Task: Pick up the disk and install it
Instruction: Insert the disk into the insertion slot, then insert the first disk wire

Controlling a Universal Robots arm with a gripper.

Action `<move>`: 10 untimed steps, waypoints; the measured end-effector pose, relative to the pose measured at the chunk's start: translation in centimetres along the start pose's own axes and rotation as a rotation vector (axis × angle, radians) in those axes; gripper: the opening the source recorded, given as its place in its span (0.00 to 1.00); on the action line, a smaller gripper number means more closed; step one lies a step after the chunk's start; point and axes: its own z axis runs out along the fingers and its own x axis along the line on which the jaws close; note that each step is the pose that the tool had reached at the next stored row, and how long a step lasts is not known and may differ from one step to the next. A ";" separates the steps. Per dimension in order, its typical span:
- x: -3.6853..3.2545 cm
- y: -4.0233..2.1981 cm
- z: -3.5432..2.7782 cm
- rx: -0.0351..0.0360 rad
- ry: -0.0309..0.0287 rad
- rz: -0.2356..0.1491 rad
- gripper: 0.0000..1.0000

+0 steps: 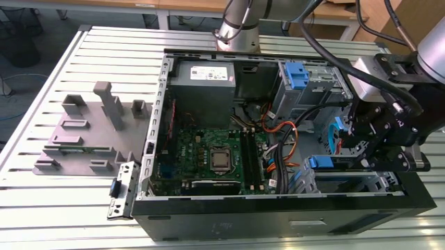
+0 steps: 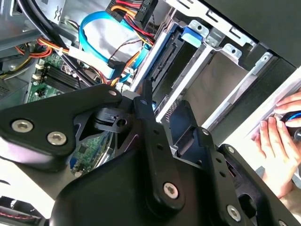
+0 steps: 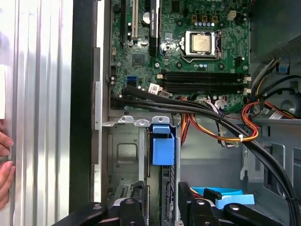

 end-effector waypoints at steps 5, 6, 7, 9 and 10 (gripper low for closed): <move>0.00 0.10 0.19 0.0092 -0.0023 -0.003 0.42; 0.01 0.10 0.19 0.0093 -0.0021 -0.003 0.42; 0.01 0.11 0.19 0.0094 -0.0020 -0.003 0.42; 0.01 0.21 0.27 0.0109 -0.0022 -0.003 0.42; 0.01 0.21 0.28 0.0110 -0.0022 -0.003 0.42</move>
